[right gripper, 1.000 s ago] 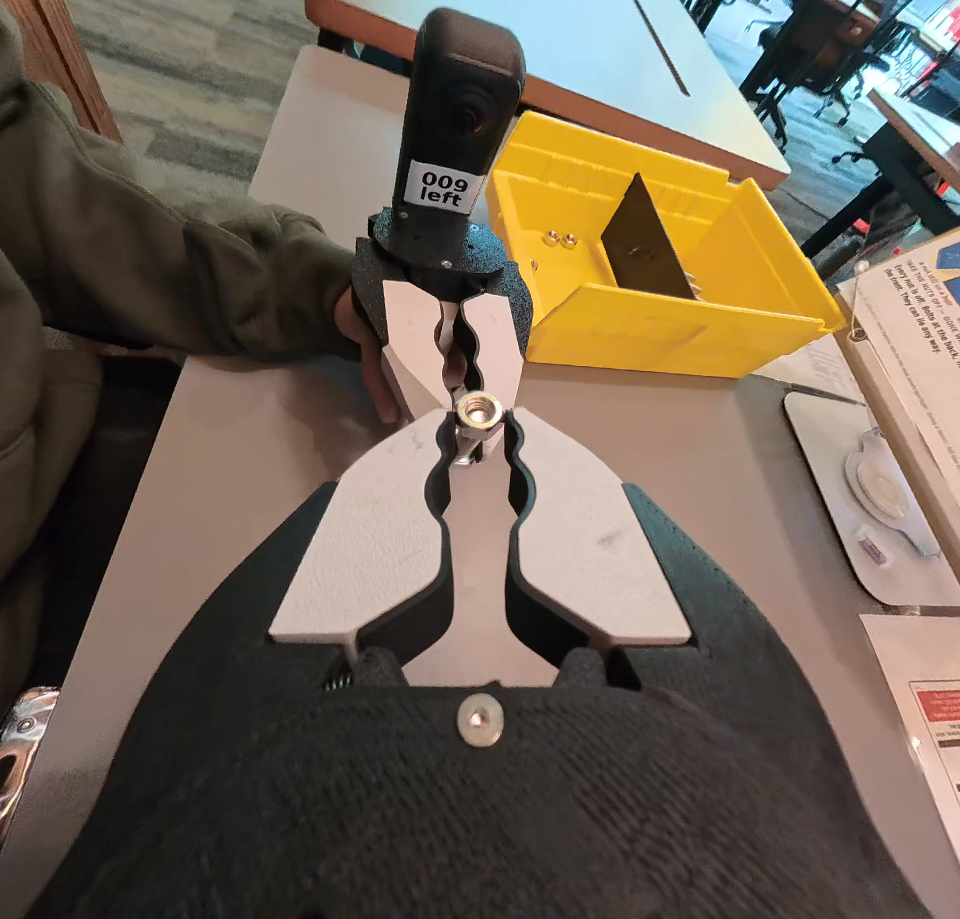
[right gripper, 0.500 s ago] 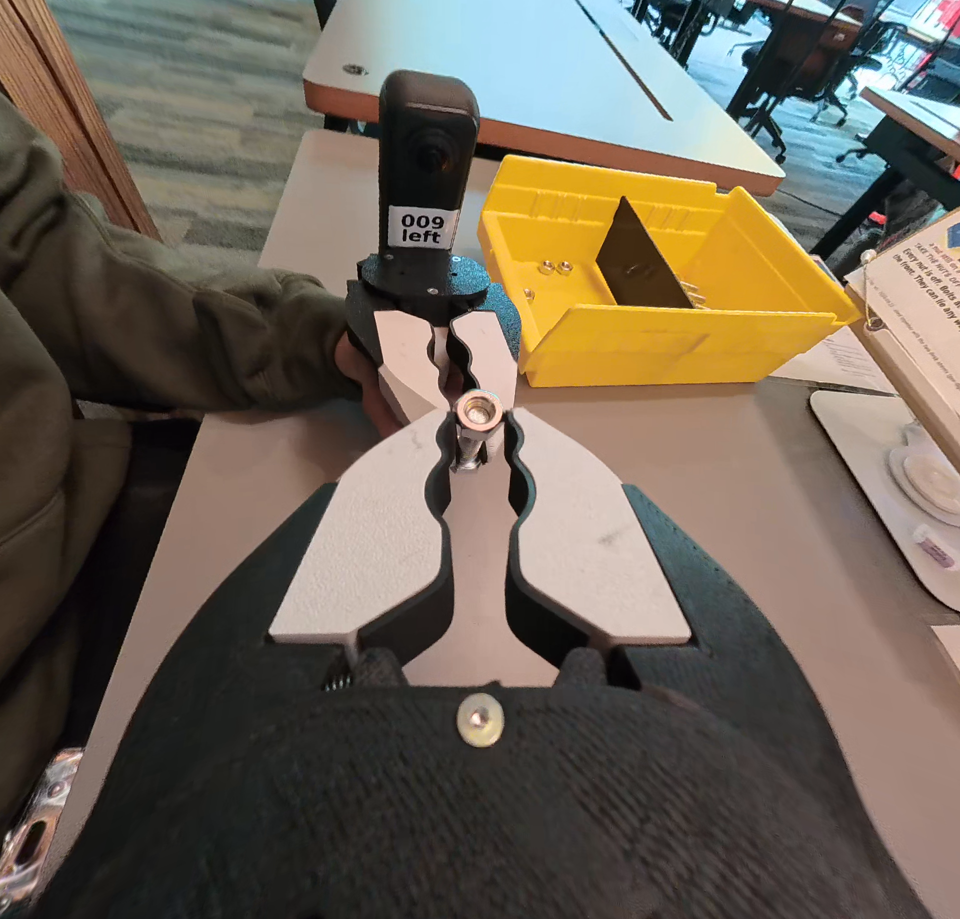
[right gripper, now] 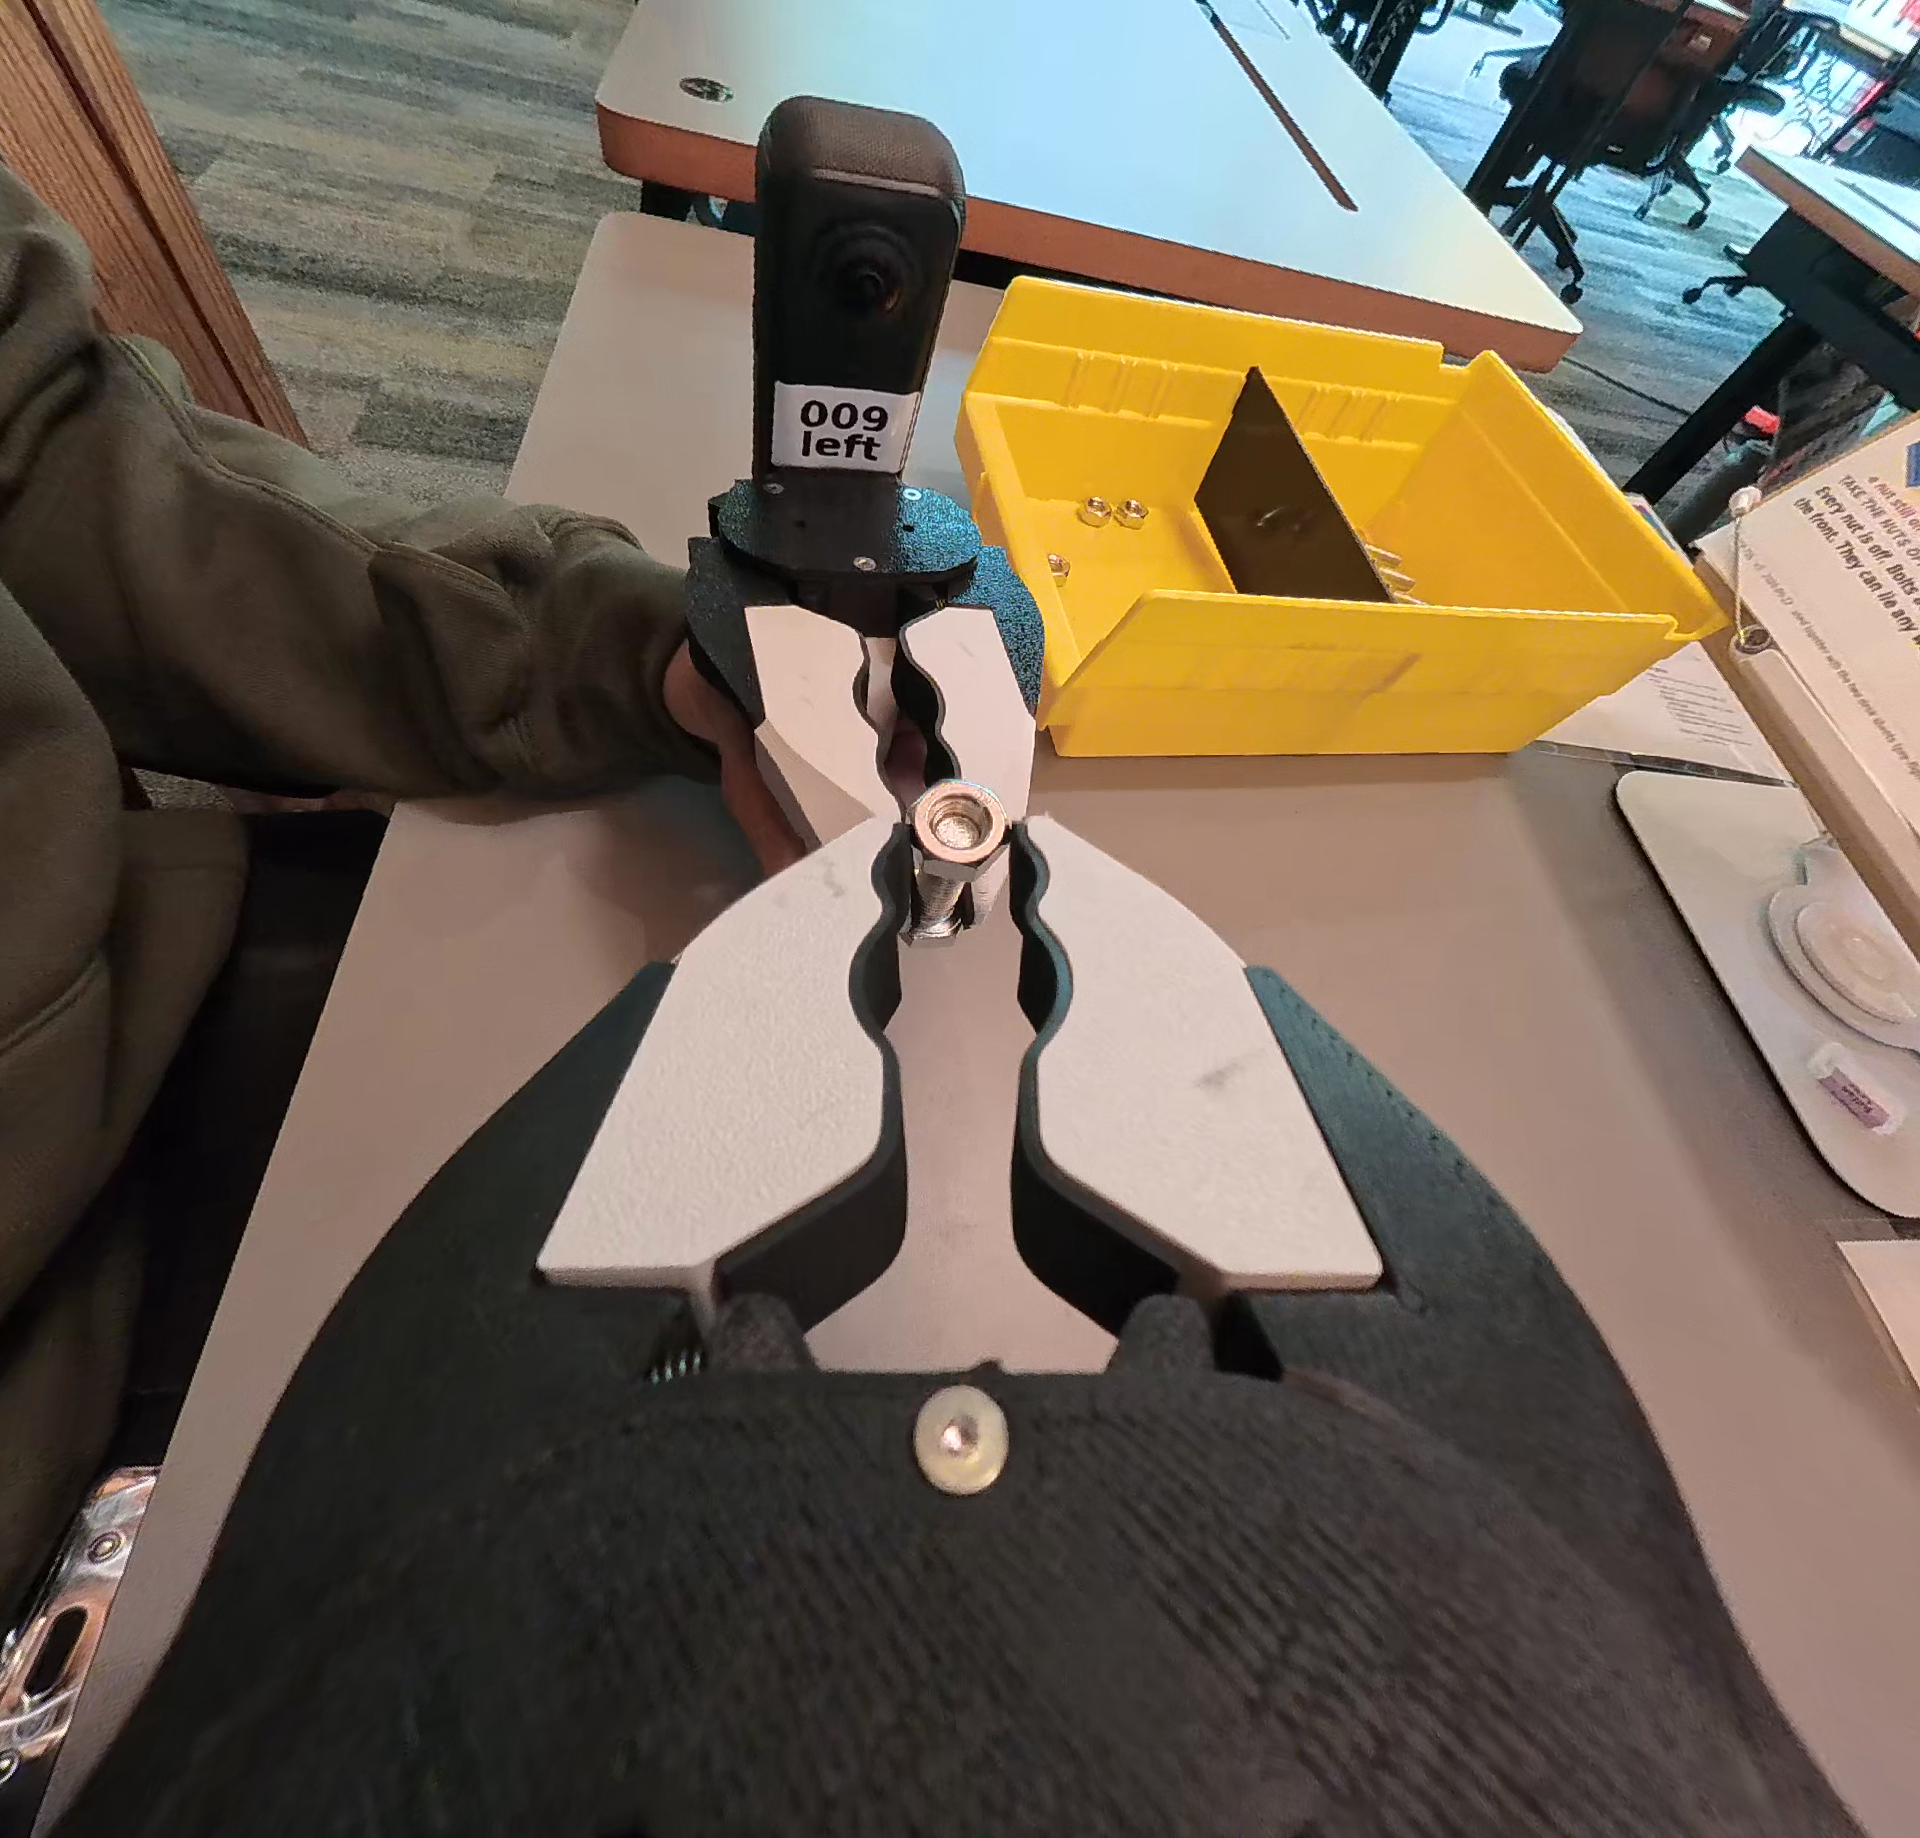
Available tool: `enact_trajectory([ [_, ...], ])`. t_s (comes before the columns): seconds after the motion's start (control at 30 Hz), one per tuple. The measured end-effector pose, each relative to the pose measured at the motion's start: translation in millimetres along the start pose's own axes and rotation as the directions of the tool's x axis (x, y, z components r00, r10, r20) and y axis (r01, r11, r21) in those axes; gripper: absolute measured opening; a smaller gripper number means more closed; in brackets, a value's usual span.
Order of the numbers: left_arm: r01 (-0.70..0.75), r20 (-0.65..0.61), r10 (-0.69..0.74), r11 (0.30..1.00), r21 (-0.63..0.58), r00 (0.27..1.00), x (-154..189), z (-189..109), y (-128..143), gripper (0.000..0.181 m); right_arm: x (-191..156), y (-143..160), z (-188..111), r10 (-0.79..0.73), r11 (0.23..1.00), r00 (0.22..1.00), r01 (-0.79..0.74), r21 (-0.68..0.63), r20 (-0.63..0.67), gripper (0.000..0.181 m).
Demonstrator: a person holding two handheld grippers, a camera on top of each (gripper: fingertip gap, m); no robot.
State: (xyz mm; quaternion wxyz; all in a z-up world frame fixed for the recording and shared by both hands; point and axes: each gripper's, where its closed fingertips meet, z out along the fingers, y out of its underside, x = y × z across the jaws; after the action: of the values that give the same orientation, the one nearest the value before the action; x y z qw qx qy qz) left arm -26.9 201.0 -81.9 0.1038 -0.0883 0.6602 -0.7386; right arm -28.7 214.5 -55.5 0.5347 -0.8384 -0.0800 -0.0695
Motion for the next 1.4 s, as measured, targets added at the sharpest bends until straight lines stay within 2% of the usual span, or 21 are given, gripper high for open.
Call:
enact_trajectory([
  [0.47,-0.009,0.004,0.009,1.0,-0.03,1.0,0,2,5,0.009,-1,6,0,-0.009,0.996,1.0,0.011,-0.085,0.018,0.018],
  [0.63,-0.002,0.0,0.002,1.0,-0.014,1.0,0,1,2,0.009,0,4,3,-0.001,0.998,1.0,0.002,-0.061,0.018,0.024],
  [0.73,0.002,0.001,-0.002,1.0,-0.015,1.0,0,1,3,0.009,-1,3,6,-0.009,0.998,1.0,0.01,-0.058,0.023,0.018],
  [1.03,0.034,-0.004,-0.034,0.999,0.026,0.999,-1,-1,-2,0.009,6,-3,2,-0.018,1.0,0.999,0.017,-0.023,-0.042,0.026],
  [1.2,0.037,-0.017,-0.037,0.999,0.039,0.999,0,-2,-4,0.009,7,-6,2,0.022,0.998,0.996,-0.016,0.065,-0.09,0.024],
  [1.3,0.017,-0.044,-0.017,1.0,0.005,0.999,5,-5,-1,0.009,8,15,-2,0.033,0.999,0.993,-0.032,0.011,-0.116,0.026],
  [1.33,0.01,-0.051,-0.01,1.0,-0.005,0.999,6,-7,0,0.009,15,30,-10,0.036,0.999,0.986,-0.041,-0.026,-0.16,0.026],
  [1.4,0.008,-0.042,-0.008,1.0,-0.012,0.999,4,-11,-1,0.009,27,71,-28,0.161,0.979,0.961,-0.185,-0.087,-0.224,0.026],
])
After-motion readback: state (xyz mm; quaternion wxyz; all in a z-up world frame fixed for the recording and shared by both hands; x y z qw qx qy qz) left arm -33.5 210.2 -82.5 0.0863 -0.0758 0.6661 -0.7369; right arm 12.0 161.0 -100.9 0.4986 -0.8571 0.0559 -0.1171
